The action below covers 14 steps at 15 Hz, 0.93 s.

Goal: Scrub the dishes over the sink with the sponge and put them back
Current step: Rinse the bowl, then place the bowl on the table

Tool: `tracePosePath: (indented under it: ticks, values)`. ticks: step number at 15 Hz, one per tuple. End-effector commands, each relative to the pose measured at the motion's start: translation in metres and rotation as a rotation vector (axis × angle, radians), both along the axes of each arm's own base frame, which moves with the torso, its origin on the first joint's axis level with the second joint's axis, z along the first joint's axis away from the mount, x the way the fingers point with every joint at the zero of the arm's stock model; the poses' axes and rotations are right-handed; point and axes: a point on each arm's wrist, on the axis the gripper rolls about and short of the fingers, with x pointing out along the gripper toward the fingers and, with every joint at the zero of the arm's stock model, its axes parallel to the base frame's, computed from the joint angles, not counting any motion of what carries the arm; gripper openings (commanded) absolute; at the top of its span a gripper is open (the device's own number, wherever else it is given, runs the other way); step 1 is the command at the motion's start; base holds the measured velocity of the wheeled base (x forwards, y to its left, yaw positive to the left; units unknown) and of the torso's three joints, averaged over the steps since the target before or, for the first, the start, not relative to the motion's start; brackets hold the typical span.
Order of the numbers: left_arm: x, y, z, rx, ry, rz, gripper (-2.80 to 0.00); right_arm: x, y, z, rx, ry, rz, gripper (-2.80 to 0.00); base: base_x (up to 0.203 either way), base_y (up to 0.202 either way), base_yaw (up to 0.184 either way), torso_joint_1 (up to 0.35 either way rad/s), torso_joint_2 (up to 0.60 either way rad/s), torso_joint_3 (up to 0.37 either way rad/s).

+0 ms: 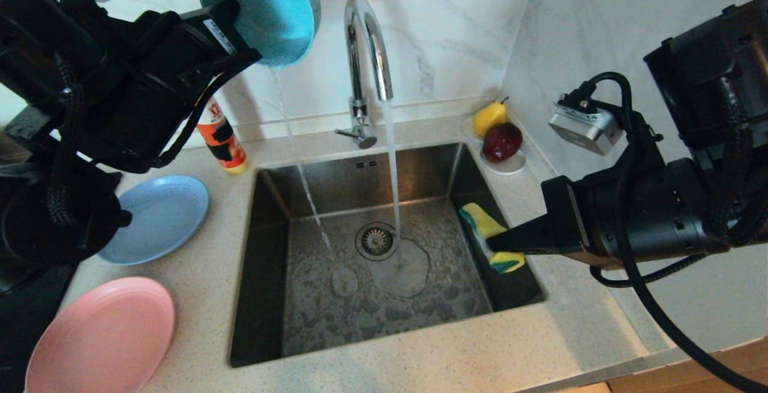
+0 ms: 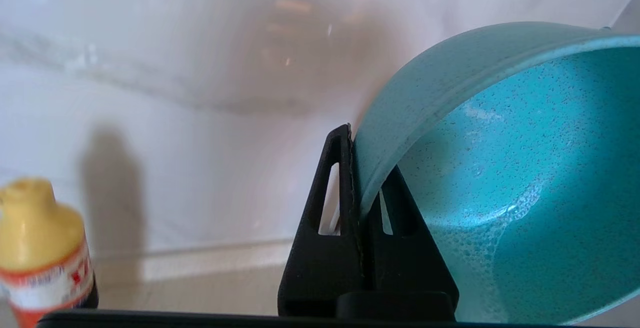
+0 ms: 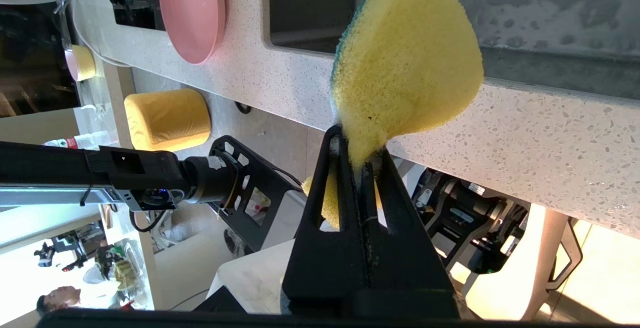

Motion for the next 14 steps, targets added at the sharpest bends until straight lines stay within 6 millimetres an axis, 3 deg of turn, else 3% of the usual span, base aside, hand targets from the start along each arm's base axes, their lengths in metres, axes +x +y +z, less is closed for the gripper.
tracePosePath:
  ticks: [1, 6, 10, 14]
  values:
    - [-0.009, 0.003, 0.006, 0.003, -0.028, -0.024, -2.80, 0.001, 0.001, -0.001, -0.002, 0.009, 0.000, -2.80, 0.000, 0.000, 0.000, 0.000, 0.00, 0.000]
    - [-0.006, 0.012, -0.003, 0.026, 0.034, 0.001, -2.80, -0.001, -0.001, 0.001, 0.004, 0.001, 0.000, -2.80, 0.000, 0.000, 0.000, 0.000, 0.00, 0.000]
    - [-0.012, 0.028, -0.023, 0.172, 0.451, 0.061, -2.80, -0.006, -0.005, 0.004, 0.010, -0.007, 0.002, -2.80, 0.000, 0.000, 0.000, 0.000, 0.00, 0.000]
    - [-0.044, 0.070, 0.002, 0.077, 0.764, 0.177, -2.80, -0.005, -0.005, 0.005, 0.009, -0.015, 0.000, -2.80, 0.000, 0.000, 0.000, 0.000, 0.00, 0.000]
